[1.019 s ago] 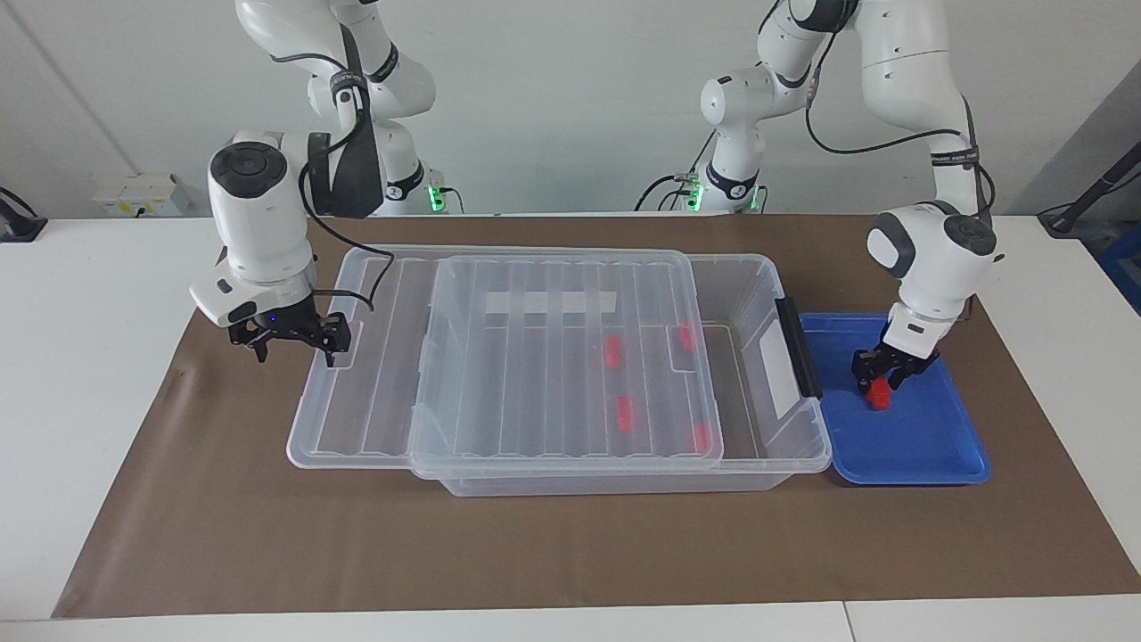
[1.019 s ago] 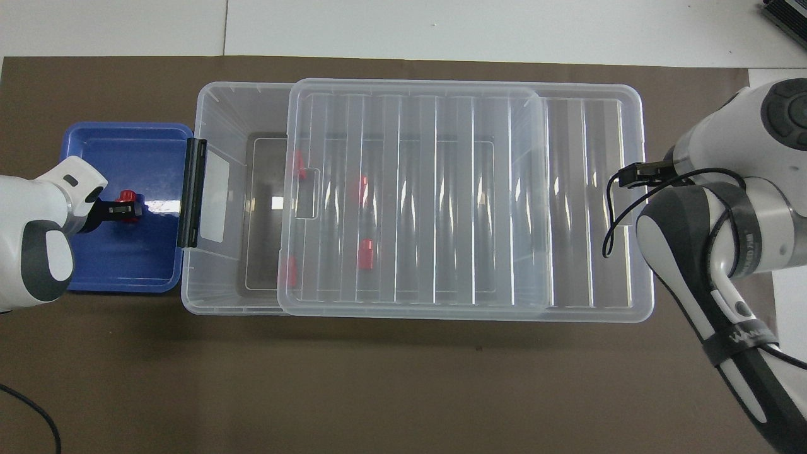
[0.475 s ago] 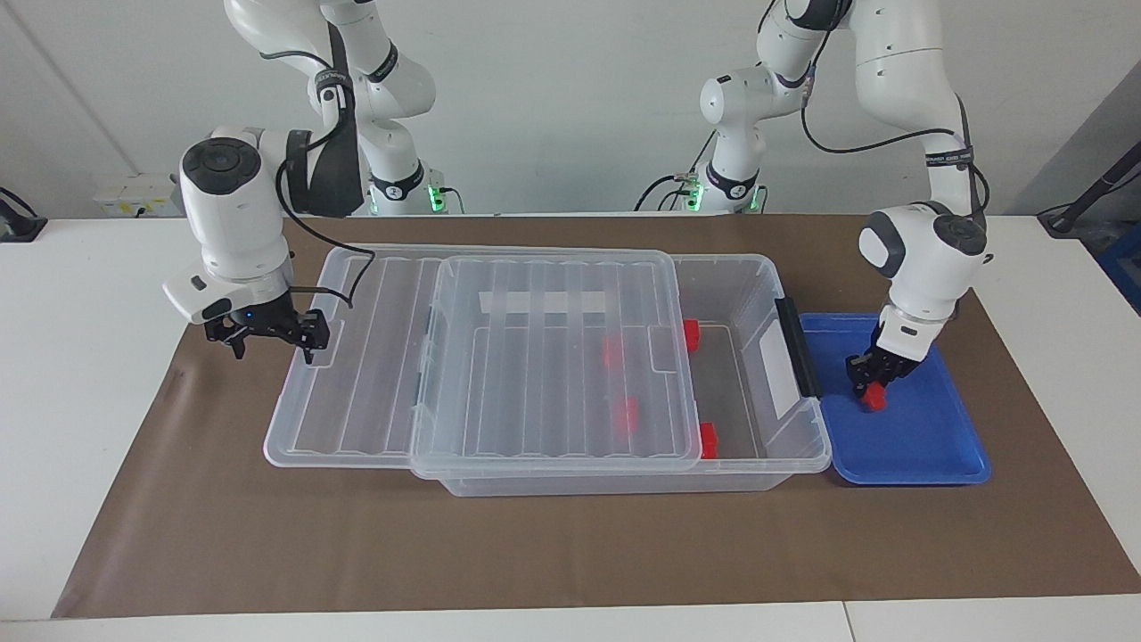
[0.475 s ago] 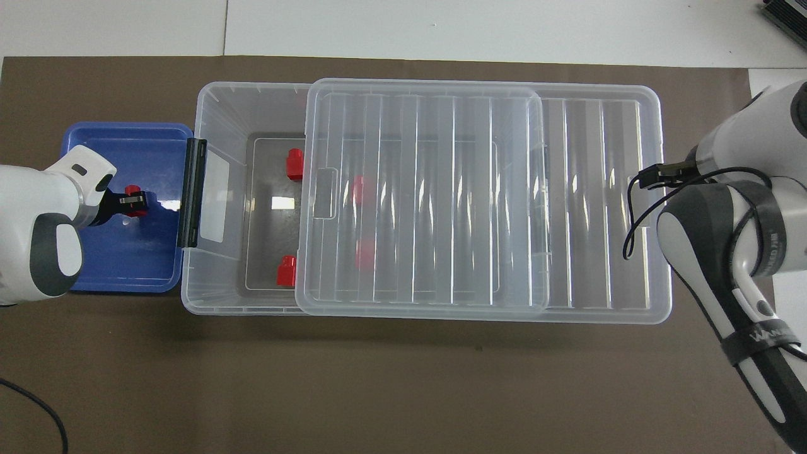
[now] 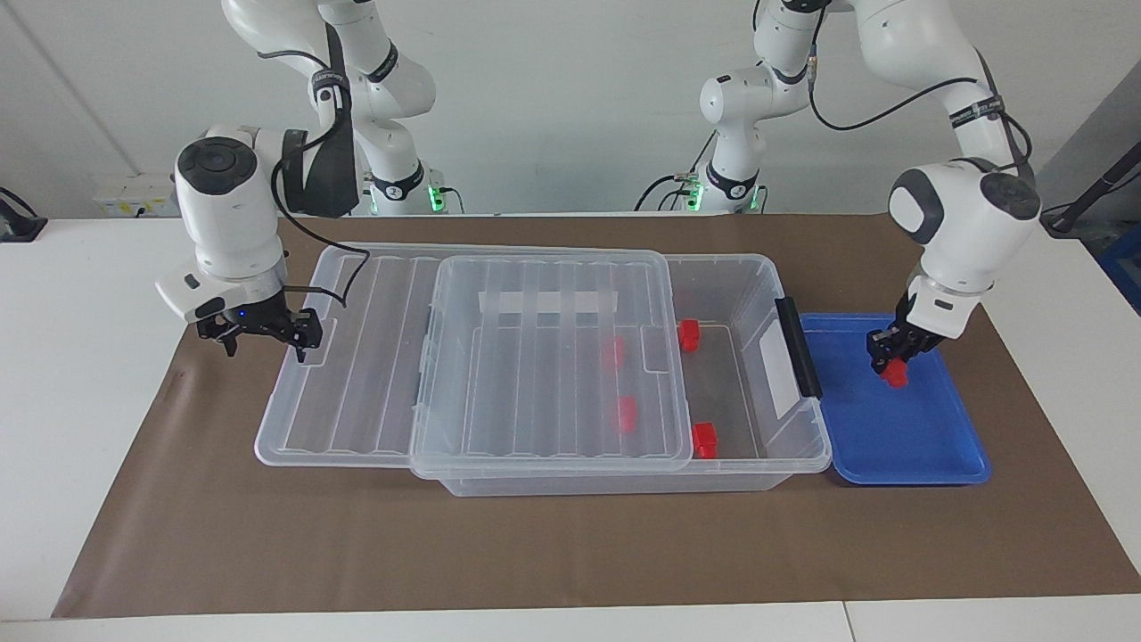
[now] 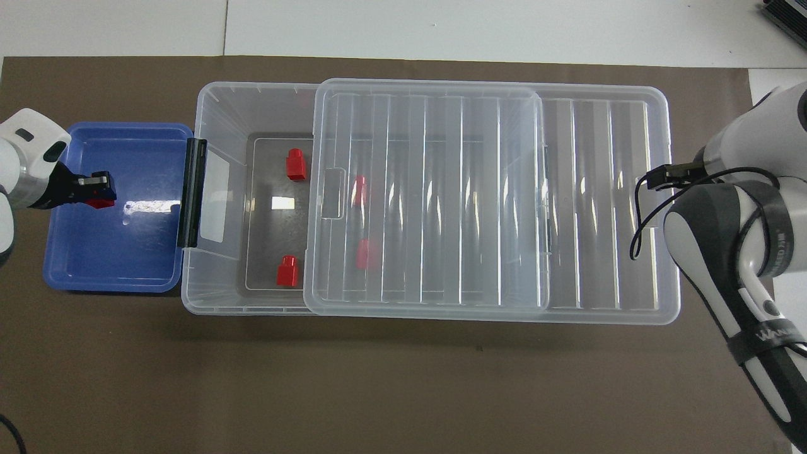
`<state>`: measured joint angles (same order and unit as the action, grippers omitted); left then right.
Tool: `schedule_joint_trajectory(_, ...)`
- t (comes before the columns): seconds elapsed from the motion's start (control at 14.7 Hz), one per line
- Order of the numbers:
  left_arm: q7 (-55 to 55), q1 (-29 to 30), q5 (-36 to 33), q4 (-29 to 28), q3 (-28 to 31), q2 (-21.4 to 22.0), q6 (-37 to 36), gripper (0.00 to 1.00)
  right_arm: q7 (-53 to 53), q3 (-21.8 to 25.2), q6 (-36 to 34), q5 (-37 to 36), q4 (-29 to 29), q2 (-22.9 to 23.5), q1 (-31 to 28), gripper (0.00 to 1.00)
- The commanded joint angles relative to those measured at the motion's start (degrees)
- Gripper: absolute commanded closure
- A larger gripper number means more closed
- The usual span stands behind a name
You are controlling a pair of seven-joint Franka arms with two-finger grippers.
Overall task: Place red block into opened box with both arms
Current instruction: 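Lift the red block with the left gripper toward the box edge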
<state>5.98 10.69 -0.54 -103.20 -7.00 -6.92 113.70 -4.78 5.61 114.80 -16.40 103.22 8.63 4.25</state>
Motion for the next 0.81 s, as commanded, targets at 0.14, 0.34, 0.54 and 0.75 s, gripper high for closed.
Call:
schedule_joint_trajectory(0.14, 16.59, -0.49, 1.41, 5.38, -5.82, 2.07, -6.73, 0.77, 1.00, -0.34, -1.94, -3.37, 0.23, -1.08, -0.73, 0.00)
schedule_joint_trajectory(0.34, 25.79, -0.49, 4.56, 5.64, -8.63, 4.45, -6.40, 0.77, 1.70, -0.34, -2.38, -4.77, 0.23, -1.08, -0.99, 0.00)
schedule_joint_trajectory(0.54, 37.59, -0.49, 5.37, 5.47, -12.76, 4.45, -2.80, 0.77, 1.79, -0.34, -2.56, -6.45, 0.23, -1.25, -0.99, 0.00)
schedule_joint_trajectory(0.75, 44.80, -4.43, 5.37, 1.44, -13.30, 5.15, 3.69, 0.77, 1.79, -0.34, -2.65, -6.97, 0.23, -1.60, -0.99, 0.00)
